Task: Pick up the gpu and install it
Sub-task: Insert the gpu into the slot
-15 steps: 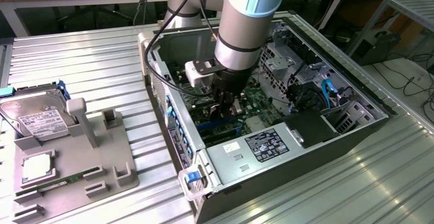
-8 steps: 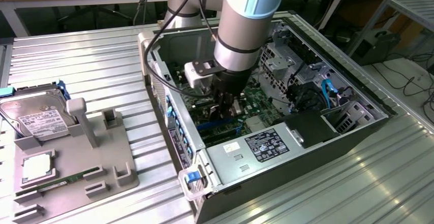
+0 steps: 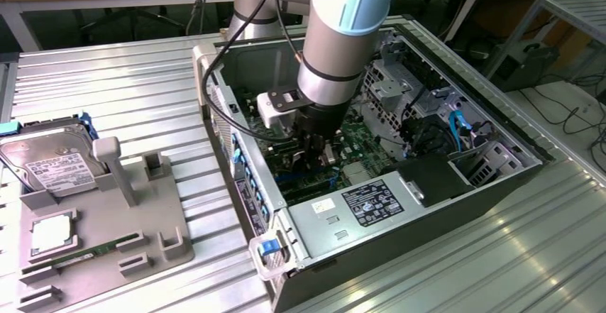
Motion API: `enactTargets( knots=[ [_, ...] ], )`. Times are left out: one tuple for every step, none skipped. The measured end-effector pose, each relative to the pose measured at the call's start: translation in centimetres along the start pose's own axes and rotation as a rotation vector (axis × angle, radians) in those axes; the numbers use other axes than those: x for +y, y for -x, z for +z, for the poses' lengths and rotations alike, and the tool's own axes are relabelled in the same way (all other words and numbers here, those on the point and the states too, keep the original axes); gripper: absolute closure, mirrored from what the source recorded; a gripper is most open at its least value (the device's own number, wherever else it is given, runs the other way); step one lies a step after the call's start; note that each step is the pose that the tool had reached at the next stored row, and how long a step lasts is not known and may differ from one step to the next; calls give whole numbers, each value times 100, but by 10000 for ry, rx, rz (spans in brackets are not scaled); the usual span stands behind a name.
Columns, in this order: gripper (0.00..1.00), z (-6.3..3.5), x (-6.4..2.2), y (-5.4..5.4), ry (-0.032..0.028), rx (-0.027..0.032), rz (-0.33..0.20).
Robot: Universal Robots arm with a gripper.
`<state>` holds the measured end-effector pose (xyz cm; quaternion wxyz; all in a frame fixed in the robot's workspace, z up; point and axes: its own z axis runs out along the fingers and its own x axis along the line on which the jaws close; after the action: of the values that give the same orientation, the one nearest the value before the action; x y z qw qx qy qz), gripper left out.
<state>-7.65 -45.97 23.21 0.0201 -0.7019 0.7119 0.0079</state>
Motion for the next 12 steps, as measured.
enactTargets(
  knots=[
    [72, 2, 0, 0, 3, 2, 0],
    [72, 2, 0, 0, 2, 1, 0],
    [72, 2, 0, 0, 2, 1, 0],
    [72, 2, 0, 0, 2, 1, 0],
    [72, 3, 0, 0, 2, 0, -1],
    [72, 3, -1, 0, 1, -1, -1],
    [72, 3, 0, 0, 1, -1, 0],
    [72, 7, 0, 0, 2, -1, -1],
    [72, 30, 1, -2, 5, 6, -1],
    [72, 59, 6, -3, 3, 5, -1],
    [72, 71, 9, -5, 8, 17, -1],
    [72, 76, 9, -4, 7, 11, -1]
  ],
)
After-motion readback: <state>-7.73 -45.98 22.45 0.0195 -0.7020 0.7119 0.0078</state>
